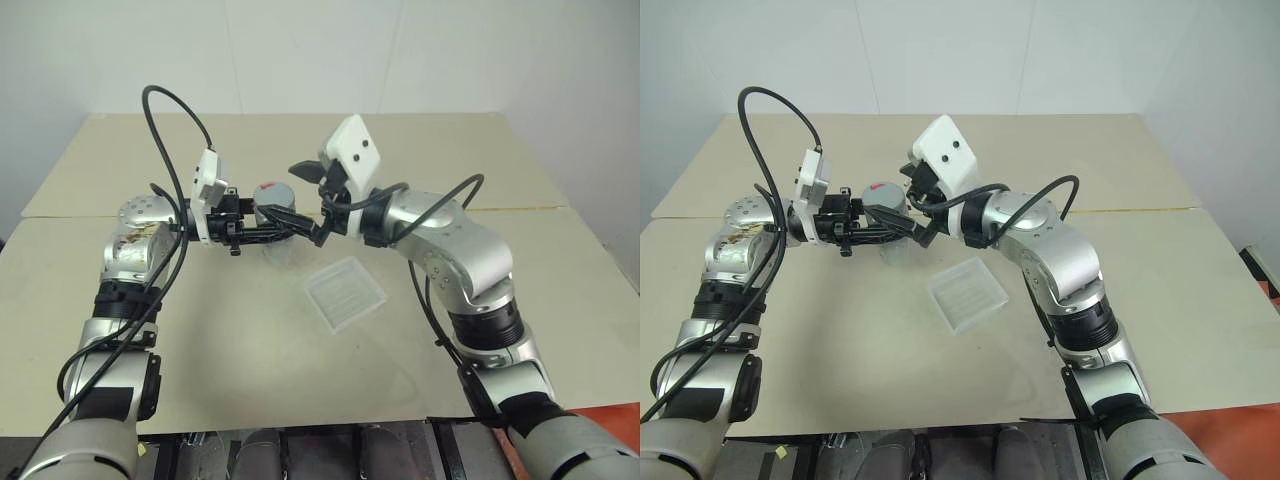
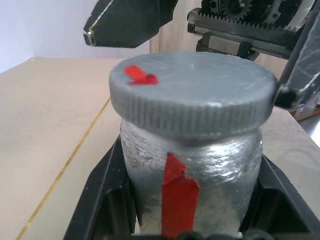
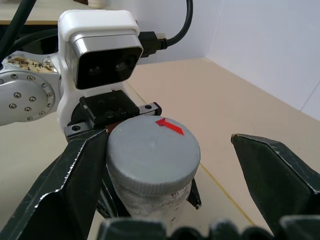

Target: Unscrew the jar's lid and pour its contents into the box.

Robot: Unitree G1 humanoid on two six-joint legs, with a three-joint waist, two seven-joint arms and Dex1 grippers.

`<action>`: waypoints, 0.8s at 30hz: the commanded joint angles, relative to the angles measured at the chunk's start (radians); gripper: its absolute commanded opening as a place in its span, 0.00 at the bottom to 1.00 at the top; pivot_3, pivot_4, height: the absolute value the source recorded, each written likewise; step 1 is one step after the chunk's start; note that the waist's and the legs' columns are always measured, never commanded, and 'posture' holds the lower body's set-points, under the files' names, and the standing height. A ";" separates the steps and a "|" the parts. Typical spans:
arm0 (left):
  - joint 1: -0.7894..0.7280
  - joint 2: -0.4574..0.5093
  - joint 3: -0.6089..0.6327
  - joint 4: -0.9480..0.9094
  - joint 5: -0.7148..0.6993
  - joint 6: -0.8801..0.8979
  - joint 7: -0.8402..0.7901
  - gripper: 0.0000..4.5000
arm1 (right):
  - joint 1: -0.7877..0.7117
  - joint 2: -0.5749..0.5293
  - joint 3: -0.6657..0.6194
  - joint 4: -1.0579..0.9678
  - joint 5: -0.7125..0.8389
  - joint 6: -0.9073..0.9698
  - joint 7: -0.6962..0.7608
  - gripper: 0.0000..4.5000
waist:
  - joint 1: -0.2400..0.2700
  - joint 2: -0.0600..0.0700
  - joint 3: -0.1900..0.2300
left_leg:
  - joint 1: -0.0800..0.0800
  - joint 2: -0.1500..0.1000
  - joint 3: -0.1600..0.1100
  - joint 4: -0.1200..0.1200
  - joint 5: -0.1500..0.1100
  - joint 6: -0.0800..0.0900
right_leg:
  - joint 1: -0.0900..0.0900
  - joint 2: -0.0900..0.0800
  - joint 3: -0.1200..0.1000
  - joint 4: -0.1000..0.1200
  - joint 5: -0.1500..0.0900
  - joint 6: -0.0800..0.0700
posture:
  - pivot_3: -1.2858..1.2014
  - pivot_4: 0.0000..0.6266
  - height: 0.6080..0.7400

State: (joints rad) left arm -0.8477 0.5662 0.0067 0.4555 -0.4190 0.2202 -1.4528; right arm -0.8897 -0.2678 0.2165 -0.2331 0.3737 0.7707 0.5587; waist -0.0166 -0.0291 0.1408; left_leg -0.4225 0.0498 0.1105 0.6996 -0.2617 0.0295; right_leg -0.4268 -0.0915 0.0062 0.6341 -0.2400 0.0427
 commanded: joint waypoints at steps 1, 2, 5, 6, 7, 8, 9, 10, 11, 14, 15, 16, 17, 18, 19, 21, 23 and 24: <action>-0.008 0.021 0.022 -0.026 -0.013 -0.011 -0.016 0.45 | 0.000 -0.021 -0.048 -0.029 -0.001 -0.009 -0.003 0.99 | 0.000 0.000 0.000 | 0.000 0.000 0.000 0.000 0.000 0.000 | 0.000 0.000 0.000 0.000 0.000 0.000 | 0.52 0.24 1.00; -0.008 0.021 0.022 -0.027 -0.013 -0.011 -0.016 0.45 | 0.002 -0.024 -0.049 -0.030 0.000 -0.010 -0.001 0.99 | 0.000 0.000 0.000 | 0.000 0.000 0.000 0.000 0.000 0.000 | 0.000 0.000 0.000 0.000 0.000 0.000 | 0.52 0.24 1.00; -0.006 0.024 0.024 -0.031 -0.014 -0.012 -0.015 0.45 | 0.009 -0.034 -0.055 -0.035 0.006 -0.012 0.007 0.99 | 0.000 0.000 0.000 | 0.000 0.000 0.000 0.000 0.000 0.000 | 0.000 0.000 0.000 0.000 0.000 0.000 | 0.52 0.24 1.00; -0.006 0.026 0.025 -0.031 -0.014 -0.012 -0.016 0.45 | 0.010 -0.036 -0.055 -0.036 0.008 -0.014 0.010 0.99 | 0.000 0.000 0.000 | 0.000 0.000 0.000 0.000 0.000 0.000 | 0.000 0.000 0.000 0.000 0.000 0.000 | 0.52 0.24 1.00; -0.005 0.028 0.025 -0.032 -0.015 -0.011 -0.016 0.45 | 0.012 -0.039 -0.056 -0.038 0.009 -0.016 0.012 0.99 | 0.000 0.000 0.000 | 0.000 0.000 0.000 0.000 0.000 0.000 | 0.000 0.000 0.000 0.000 0.000 0.000 | 0.52 0.24 1.00; -0.004 0.029 0.025 -0.033 -0.015 -0.011 -0.016 0.45 | 0.013 -0.042 -0.056 -0.040 0.010 -0.019 0.015 0.99 | 0.000 0.000 0.000 | 0.000 0.000 0.000 0.000 0.000 0.000 | 0.000 0.000 0.000 0.000 0.000 0.000 | 0.52 0.24 1.00; -0.003 0.030 0.025 -0.035 -0.016 -0.011 -0.016 0.45 | 0.014 -0.044 -0.057 -0.041 0.012 -0.020 0.016 0.99 | 0.000 0.000 0.000 | 0.000 0.000 0.000 0.000 0.000 0.000 | 0.000 0.000 0.000 0.000 0.000 0.000 | 0.52 0.24 1.00; -0.002 0.031 0.025 -0.037 -0.017 -0.010 -0.016 0.45 | 0.015 -0.046 -0.058 -0.042 0.014 -0.020 0.017 0.99 | 0.001 0.000 0.000 | 0.000 0.000 0.000 0.000 0.000 0.000 | 0.000 0.000 0.000 0.000 0.000 0.000 | 0.52 0.24 1.00; -0.003 0.032 0.025 -0.036 -0.017 -0.010 -0.016 0.45 | 0.014 -0.046 -0.059 -0.041 0.014 -0.021 0.018 0.99 | 0.001 0.000 0.000 | 0.000 0.000 0.000 0.000 0.000 0.000 | 0.000 0.000 0.000 0.000 0.000 0.000 | 0.52 0.24 1.00; -0.004 0.034 0.026 -0.036 -0.017 -0.009 -0.017 0.45 | 0.017 -0.051 -0.059 -0.042 0.016 -0.025 0.024 0.99 | 0.001 0.000 0.000 | 0.000 0.000 0.000 0.000 0.000 0.000 | 0.000 0.000 0.000 0.000 0.000 0.000 | 0.52 0.24 1.00; -0.004 0.034 0.026 -0.036 -0.017 -0.008 -0.017 0.45 | 0.019 -0.053 -0.060 -0.043 0.017 -0.026 0.026 0.99 | 0.001 0.000 0.000 | 0.000 0.000 0.000 0.000 0.000 0.000 | 0.000 0.000 0.000 0.000 0.000 0.000 | 0.52 0.24 1.00; -0.004 0.035 0.026 -0.036 -0.017 -0.008 -0.018 0.45 | 0.019 -0.055 -0.061 -0.044 0.018 -0.026 0.026 0.99 | 0.001 0.000 0.000 | 0.000 0.000 0.000 0.000 0.000 0.000 | 0.000 0.000 0.000 0.000 0.000 0.000 | 0.52 0.24 1.00; -0.005 0.035 0.026 -0.035 -0.017 -0.008 -0.018 0.45 | 0.020 -0.056 -0.062 -0.044 0.019 -0.027 0.027 0.99 | 0.001 0.000 0.000 | 0.000 0.000 0.000 0.000 0.000 0.000 | 0.000 0.000 0.000 0.000 0.000 0.000 | 0.52 0.24 1.00; -0.005 0.034 0.025 -0.035 -0.016 -0.008 -0.018 0.45 | 0.021 -0.058 -0.063 -0.045 0.020 -0.027 0.028 0.99 | 0.001 0.000 0.000 | 0.000 0.000 0.000 0.000 0.000 0.000 | 0.000 0.000 0.000 0.000 0.000 0.000 | 0.52 0.24 1.00; -0.006 0.034 0.025 -0.034 -0.016 -0.009 -0.018 0.45 | 0.022 -0.060 -0.065 -0.045 0.020 -0.028 0.030 0.99 | 0.001 0.000 0.000 | 0.000 0.000 0.000 0.000 0.000 0.000 | 0.000 0.000 0.000 0.000 0.000 0.000 | 0.52 0.24 1.00; -0.007 0.034 0.025 -0.035 -0.016 -0.008 -0.018 0.45 | 0.026 -0.069 -0.068 -0.049 0.021 -0.031 0.038 0.99 | 0.002 0.000 0.000 | 0.000 0.000 0.000 0.000 0.000 0.000 | 0.000 0.000 0.000 0.000 0.000 0.000 | 0.52 0.24 1.00; -0.007 0.033 0.024 -0.036 -0.017 -0.007 -0.018 0.45 | 0.027 -0.074 -0.071 -0.050 0.022 -0.032 0.045 0.99 | 0.002 0.000 0.000 | 0.000 0.000 0.000 0.000 0.000 0.000 | 0.000 0.000 0.000 0.000 0.000 0.000 | 0.52 0.24 1.00; -0.007 0.033 0.025 -0.037 -0.017 -0.007 -0.018 0.45 | 0.028 -0.077 -0.071 -0.050 0.022 -0.034 0.048 0.99 | 0.002 0.000 0.000 | 0.000 0.000 0.000 0.000 0.000 0.000 | 0.000 0.000 0.000 0.000 0.000 0.000 | 0.52 0.24 1.00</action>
State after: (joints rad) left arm -0.8477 0.5915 0.0160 0.4550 -0.4192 0.2202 -1.4553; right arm -0.8549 -0.3379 0.1795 -0.2554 0.3972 0.7671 0.6070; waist -0.0149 -0.0291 0.1408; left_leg -0.4225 0.0497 0.1105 0.6997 -0.2618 0.0298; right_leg -0.4267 -0.0916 0.0062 0.6339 -0.2400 0.0427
